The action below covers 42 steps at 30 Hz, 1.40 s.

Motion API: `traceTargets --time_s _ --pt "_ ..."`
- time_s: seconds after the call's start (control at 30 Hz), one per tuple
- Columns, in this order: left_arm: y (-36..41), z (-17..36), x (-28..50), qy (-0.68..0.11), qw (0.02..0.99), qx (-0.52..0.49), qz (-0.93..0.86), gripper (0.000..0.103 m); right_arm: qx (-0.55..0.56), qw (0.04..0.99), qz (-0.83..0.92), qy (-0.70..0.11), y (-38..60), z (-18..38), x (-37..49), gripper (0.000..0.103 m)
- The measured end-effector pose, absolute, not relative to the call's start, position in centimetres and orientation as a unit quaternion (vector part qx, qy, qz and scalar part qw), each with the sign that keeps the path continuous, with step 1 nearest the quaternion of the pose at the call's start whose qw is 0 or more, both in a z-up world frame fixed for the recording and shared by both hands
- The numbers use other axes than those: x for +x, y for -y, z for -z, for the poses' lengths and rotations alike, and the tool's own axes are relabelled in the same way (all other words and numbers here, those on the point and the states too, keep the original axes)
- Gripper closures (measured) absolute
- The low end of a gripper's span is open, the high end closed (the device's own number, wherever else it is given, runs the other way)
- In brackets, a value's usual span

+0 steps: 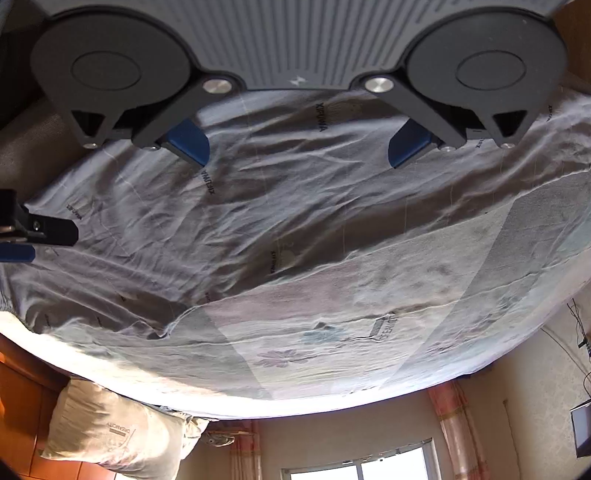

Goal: Fold clothes

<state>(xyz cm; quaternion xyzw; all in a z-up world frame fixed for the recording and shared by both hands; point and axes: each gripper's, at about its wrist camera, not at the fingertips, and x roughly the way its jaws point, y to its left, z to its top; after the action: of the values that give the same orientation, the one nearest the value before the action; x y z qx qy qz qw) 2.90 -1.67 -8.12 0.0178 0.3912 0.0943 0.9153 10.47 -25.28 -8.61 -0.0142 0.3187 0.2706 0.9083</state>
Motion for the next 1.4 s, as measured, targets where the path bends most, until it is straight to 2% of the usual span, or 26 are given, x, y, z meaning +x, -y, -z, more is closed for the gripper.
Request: traceTargets --time_s 0.1,0.27,0.57,0.8,0.9,0.97,1.17,1.27,1.4 --pt "1.4 9.1 2.6 -0.383 0.92 -0.017 -0.085 0.0 -0.016 0.904 -0.254 -0.343 25.5 9.2 10.7 0.0" --pt "1.1 8.5 1.9 -0.362 0.929 -0.025 -0.078 0.001 -0.08 0.911 -0.236 -0.328 24.0 10.1 10.1 0.0" --pt "-4.0 8.3 -0.9 -0.35 0.918 -0.175 -0.056 0.001 -0.07 0.916 -0.215 -0.332 23.4 10.0 10.8 0.0" --pt "-8.6 6.9 -1.0 -0.324 0.922 -0.139 -0.162 0.001 -0.071 0.914 -0.21 -0.339 23.1 9.9 11.2 0.0" --pt "-11.1 8.7 -2.0 -0.343 0.902 -0.177 -0.192 0.001 -0.071 0.913 -0.211 -0.342 23.1 9.8 11.3 0.0" --pt "-11.2 8.8 -3.4 -0.328 0.91 -0.185 -0.172 0.001 -0.069 0.912 -0.212 -0.345 23.1 9.8 11.3 0.0" --pt "-14.0 6.7 -3.5 -0.31 0.914 -0.182 -0.188 0.001 -0.068 0.908 -0.216 -0.352 23.0 9.6 11.2 0.0" --pt "-16.4 7.4 -2.9 -0.343 0.892 -0.2 -0.217 0.001 -0.072 0.906 -0.219 -0.354 22.8 9.6 11.2 0.0" --pt "-17.2 8.2 -4.8 -0.346 0.881 -0.24 -0.215 0.001 -0.067 0.905 -0.219 -0.358 22.8 9.5 11.3 0.0"
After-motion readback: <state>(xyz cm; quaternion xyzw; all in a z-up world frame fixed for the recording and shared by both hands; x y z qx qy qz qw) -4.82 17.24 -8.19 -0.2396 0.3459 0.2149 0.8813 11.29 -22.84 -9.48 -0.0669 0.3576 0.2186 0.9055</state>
